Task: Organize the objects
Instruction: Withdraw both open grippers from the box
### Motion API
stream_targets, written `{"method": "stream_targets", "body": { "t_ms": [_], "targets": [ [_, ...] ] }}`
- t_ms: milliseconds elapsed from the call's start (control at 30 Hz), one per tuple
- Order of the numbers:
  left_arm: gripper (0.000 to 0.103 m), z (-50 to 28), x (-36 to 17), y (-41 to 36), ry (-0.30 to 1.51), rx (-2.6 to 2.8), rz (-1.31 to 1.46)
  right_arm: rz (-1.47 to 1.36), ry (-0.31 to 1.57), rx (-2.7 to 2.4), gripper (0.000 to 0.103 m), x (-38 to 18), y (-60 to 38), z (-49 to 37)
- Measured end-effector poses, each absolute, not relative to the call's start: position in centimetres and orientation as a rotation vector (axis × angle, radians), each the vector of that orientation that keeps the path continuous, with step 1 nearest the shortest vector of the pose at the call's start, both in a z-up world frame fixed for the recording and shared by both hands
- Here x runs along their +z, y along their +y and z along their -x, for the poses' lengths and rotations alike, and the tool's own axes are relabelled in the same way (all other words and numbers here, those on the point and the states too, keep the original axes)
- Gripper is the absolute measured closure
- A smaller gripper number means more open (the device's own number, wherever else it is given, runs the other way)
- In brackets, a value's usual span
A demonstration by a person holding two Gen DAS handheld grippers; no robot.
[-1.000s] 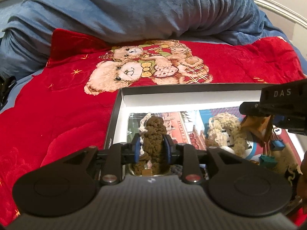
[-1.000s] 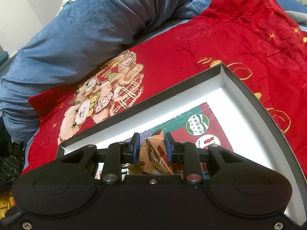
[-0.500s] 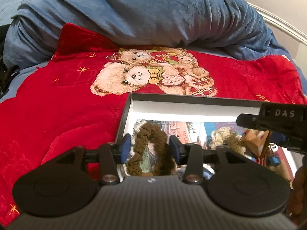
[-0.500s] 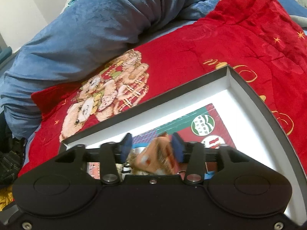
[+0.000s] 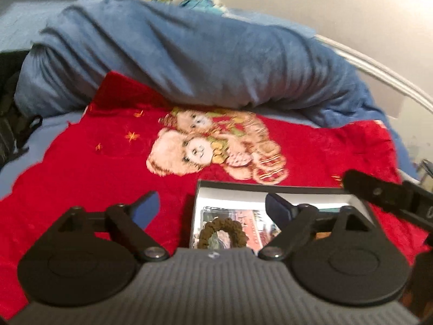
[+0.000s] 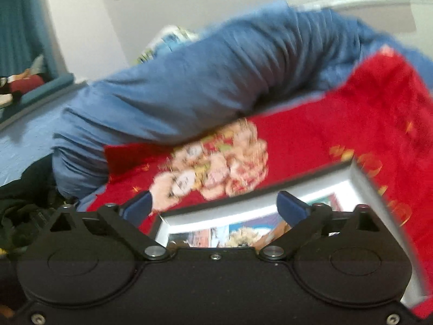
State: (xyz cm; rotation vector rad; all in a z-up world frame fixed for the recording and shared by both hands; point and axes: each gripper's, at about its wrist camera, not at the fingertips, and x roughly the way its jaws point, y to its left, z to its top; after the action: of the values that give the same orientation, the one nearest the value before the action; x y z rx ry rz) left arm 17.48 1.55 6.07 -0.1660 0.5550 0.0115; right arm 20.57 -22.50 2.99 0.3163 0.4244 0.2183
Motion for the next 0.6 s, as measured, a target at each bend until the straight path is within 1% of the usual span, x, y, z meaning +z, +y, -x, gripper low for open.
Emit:
{"method": "stream_targets", "body": {
  "t_ms": [100,200,267,433,500,600],
  "targets": [
    [0.001,-14.7,8.1,2.5,0.531,0.001,0.154,-0.286,0.392,0.122,0.000,5.1,-23.9,-17.1],
    [0.000,-11.5,9.0,3.1,0.530,-0.043,0.181,-0.262,0.366,0.044,0.000,5.9,-25.7,-13.5],
    [0.000,-9.6,8.5,3.0,0.564,-0.106,0.189,-0.229,0.354,-0.003,0.000,5.1,-26.8,-11.1],
    [0.000,-6.2,4.0,-0.2,0.706,-0.158,0.145,-0.072,0.459,-0.017,0.000,0.3,-27.3,-8.1],
    [0.000,-5.8,1.9,-2.3,0.767,-0.161,0.068,-0.141,0.466,0.012,0.000,-1.3,-27.4,-7.8],
    [0.000,-5.4,-0.5,-4.7,0.778,-0.098,0.024,-0.198,0.528,0.030,0.000,-3.1,-27.1,-8.8]
  ]
}}
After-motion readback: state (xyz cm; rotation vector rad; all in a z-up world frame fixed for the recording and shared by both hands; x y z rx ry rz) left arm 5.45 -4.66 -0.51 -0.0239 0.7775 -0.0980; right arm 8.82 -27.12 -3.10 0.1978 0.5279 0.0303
